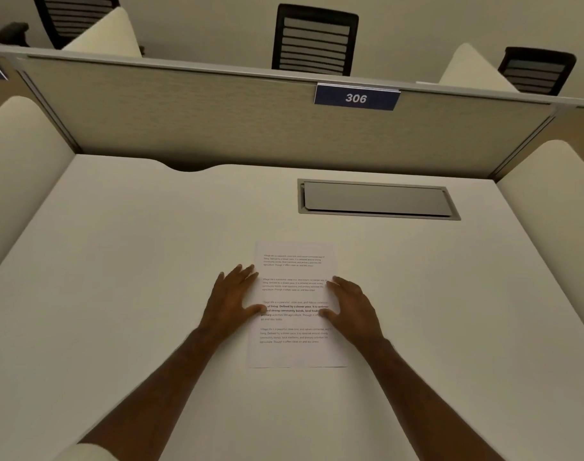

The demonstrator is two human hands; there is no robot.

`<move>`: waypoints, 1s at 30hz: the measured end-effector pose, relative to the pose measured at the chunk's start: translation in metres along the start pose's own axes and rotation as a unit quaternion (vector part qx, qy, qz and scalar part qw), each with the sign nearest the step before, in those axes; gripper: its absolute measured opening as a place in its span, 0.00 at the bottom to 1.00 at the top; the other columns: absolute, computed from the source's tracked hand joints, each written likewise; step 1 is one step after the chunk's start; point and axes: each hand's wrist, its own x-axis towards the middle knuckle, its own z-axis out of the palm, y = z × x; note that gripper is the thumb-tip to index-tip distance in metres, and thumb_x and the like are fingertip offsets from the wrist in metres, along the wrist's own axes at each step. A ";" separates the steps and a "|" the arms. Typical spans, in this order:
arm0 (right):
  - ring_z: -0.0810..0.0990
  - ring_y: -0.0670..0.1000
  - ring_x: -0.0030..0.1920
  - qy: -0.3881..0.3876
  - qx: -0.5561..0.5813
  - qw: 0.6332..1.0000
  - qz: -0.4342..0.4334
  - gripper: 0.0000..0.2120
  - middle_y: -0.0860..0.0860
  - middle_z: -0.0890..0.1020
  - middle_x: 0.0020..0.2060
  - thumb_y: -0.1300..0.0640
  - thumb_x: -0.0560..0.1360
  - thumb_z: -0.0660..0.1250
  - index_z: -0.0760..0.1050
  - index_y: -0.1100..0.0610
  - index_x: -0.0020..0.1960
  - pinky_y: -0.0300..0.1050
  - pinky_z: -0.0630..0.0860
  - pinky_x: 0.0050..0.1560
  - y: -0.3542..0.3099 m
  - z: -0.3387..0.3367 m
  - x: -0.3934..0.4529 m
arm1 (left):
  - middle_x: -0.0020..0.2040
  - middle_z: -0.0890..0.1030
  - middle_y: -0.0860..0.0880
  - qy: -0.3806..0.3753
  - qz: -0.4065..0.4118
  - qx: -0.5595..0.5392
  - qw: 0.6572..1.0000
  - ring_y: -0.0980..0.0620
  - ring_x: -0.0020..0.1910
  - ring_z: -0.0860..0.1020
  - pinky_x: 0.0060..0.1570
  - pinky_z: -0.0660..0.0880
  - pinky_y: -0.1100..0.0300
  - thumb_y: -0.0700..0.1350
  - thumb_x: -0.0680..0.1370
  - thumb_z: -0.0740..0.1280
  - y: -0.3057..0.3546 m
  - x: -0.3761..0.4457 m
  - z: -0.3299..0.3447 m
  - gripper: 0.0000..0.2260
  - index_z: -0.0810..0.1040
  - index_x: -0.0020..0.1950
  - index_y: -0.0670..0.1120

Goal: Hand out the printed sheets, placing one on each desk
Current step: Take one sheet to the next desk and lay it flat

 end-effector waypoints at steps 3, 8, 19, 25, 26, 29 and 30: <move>0.62 0.50 0.78 -0.003 -0.009 1.000 -0.006 0.35 0.47 0.66 0.78 0.42 0.74 0.71 0.66 0.53 0.77 0.47 0.62 0.76 0.003 0.003 0.001 | 0.81 0.57 0.53 -0.036 0.007 0.041 0.998 0.53 0.81 0.51 0.79 0.42 0.48 0.63 0.74 0.69 -0.003 0.001 0.004 0.39 0.61 0.80 0.47; 0.61 0.50 0.78 0.001 -0.012 1.000 -0.011 0.36 0.48 0.65 0.79 0.42 0.75 0.70 0.65 0.54 0.78 0.48 0.61 0.76 0.005 0.006 0.002 | 0.81 0.56 0.54 -0.047 0.009 0.056 0.997 0.53 0.81 0.50 0.79 0.43 0.46 0.64 0.75 0.67 -0.004 0.003 0.004 0.39 0.61 0.80 0.48; 0.61 0.51 0.79 0.015 -0.012 0.999 -0.039 0.32 0.49 0.63 0.79 0.40 0.78 0.66 0.64 0.49 0.78 0.49 0.59 0.76 0.002 -0.001 -0.001 | 0.78 0.65 0.51 0.053 0.043 0.005 0.998 0.51 0.80 0.58 0.80 0.47 0.49 0.63 0.77 0.66 0.006 -0.002 -0.005 0.32 0.67 0.77 0.49; 0.43 0.53 0.82 0.055 -0.076 0.996 -0.011 0.41 0.52 0.45 0.82 0.32 0.80 0.51 0.44 0.55 0.83 0.52 0.40 0.81 -0.006 -0.016 -0.010 | 0.82 0.40 0.49 0.055 0.061 0.014 0.997 0.51 0.80 0.36 0.79 0.36 0.48 0.71 0.77 0.39 0.025 0.002 -0.009 0.41 0.42 0.82 0.45; 0.41 0.53 0.82 0.062 -0.086 0.994 -0.002 0.43 0.52 0.42 0.82 0.30 0.79 0.48 0.41 0.56 0.82 0.52 0.39 0.81 -0.007 -0.019 -0.013 | 0.82 0.38 0.48 0.050 0.070 0.032 0.996 0.50 0.80 0.36 0.79 0.36 0.47 0.71 0.77 0.38 0.031 0.004 -0.008 0.41 0.40 0.81 0.45; 0.39 0.53 0.82 0.091 -0.100 0.991 0.020 0.45 0.52 0.40 0.82 0.28 0.76 0.42 0.38 0.57 0.82 0.53 0.38 0.81 -0.005 -0.028 -0.025 | 0.82 0.38 0.46 0.040 0.098 0.069 0.992 0.48 0.80 0.36 0.79 0.37 0.44 0.71 0.78 0.39 0.050 0.014 -0.006 0.41 0.40 0.81 0.44; 0.39 0.53 0.82 0.101 -0.099 0.990 0.026 0.46 0.52 0.39 0.81 0.28 0.76 0.41 0.37 0.57 0.82 0.53 0.37 0.81 -0.003 -0.030 -0.030 | 0.82 0.38 0.46 0.039 0.108 0.075 0.991 0.49 0.81 0.37 0.79 0.37 0.44 0.70 0.78 0.40 0.055 0.017 -0.004 0.41 0.41 0.81 0.44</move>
